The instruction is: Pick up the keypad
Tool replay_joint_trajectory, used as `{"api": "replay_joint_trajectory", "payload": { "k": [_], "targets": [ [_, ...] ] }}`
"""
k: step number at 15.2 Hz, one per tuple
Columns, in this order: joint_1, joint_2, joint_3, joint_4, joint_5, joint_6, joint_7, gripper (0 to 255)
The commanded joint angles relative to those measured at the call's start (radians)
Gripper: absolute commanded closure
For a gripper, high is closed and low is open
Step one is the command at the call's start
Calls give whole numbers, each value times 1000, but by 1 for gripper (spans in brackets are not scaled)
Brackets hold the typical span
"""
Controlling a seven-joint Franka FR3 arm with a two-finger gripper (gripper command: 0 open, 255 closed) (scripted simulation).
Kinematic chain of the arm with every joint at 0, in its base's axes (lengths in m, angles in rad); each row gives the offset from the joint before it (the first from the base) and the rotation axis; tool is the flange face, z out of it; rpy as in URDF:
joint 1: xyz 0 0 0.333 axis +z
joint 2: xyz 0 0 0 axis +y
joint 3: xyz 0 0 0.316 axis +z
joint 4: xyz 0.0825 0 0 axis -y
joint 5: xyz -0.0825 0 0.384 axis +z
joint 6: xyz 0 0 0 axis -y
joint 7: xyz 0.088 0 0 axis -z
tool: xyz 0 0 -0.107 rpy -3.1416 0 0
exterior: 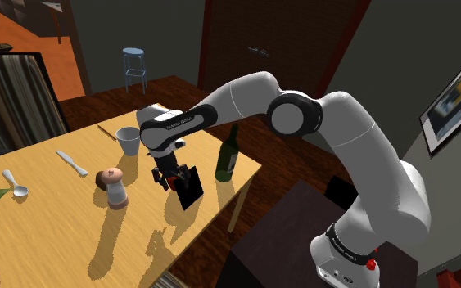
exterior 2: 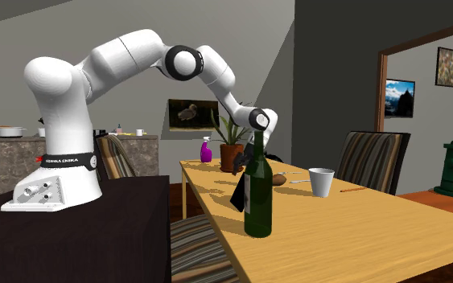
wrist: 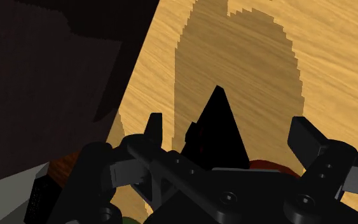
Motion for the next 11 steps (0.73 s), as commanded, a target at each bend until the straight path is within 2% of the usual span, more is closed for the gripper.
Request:
{"api": "replay_joint_trajectory", "payload": {
  "k": [1,2,11],
  "targets": [
    [2,11,-1,8,-1,3,0,0],
    [1,10,-2,4,-1,5,-1,255],
    [2,11,-1,8,-1,3,0,255]
  ]
}}
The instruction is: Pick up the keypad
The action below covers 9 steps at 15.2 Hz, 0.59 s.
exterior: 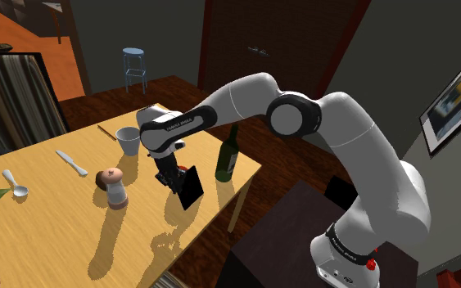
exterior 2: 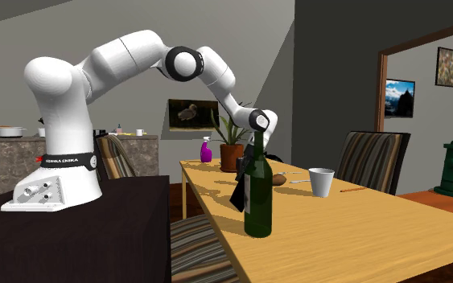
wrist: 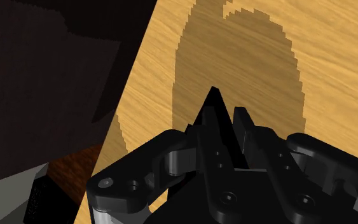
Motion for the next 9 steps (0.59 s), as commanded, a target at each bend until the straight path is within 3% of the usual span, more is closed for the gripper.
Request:
{"api": "replay_joint_trajectory", "payload": {
  "k": [1,9],
  "targets": [
    [-1,-9,1,-1,1,-8,0,255],
    [-11,-86,13,-26,13,-59,3,255]
  ]
}}
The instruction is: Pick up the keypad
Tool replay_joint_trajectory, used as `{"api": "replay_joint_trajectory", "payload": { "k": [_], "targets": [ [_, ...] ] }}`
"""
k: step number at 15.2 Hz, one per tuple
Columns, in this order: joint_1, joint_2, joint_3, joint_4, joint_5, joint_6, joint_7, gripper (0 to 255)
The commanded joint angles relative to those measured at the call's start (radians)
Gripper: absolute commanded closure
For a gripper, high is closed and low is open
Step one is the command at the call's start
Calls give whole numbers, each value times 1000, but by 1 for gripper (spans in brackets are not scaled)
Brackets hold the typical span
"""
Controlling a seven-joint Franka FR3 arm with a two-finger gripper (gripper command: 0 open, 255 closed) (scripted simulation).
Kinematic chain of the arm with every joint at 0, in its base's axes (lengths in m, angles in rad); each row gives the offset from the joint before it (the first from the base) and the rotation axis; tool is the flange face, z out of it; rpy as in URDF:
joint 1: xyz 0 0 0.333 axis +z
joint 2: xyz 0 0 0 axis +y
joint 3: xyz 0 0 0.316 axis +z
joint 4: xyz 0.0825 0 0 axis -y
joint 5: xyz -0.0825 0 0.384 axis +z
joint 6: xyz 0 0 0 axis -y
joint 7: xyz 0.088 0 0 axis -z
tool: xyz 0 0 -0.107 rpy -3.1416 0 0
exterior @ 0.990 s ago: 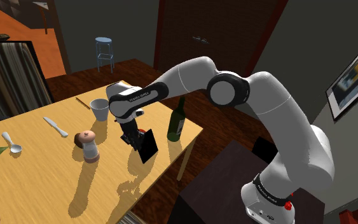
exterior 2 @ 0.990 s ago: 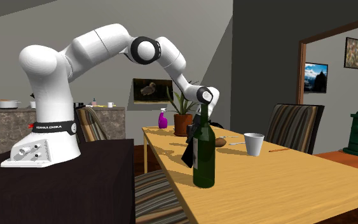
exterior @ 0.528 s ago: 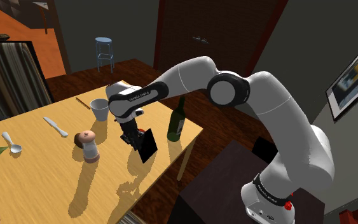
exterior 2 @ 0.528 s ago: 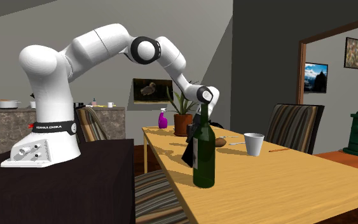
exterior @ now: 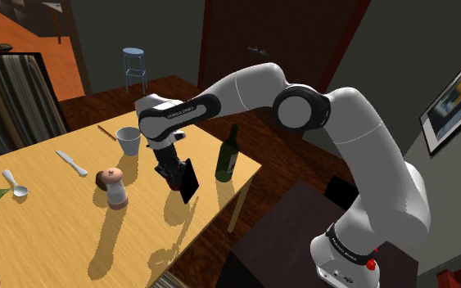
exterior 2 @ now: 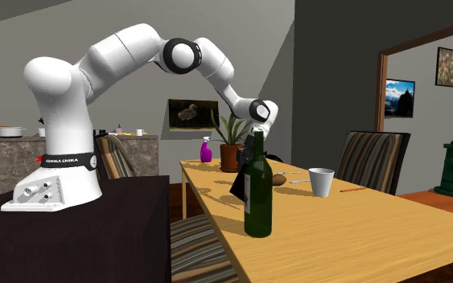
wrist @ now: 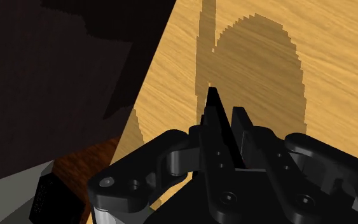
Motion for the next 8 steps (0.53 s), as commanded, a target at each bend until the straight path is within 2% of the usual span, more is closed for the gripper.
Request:
{"api": "replay_joint_trajectory", "payload": {
  "k": [1,8],
  "targets": [
    [-3,-21,3,-10,3,-11,1,255],
    [-8,-64,10,-14,11,-49,3,255]
  ]
}}
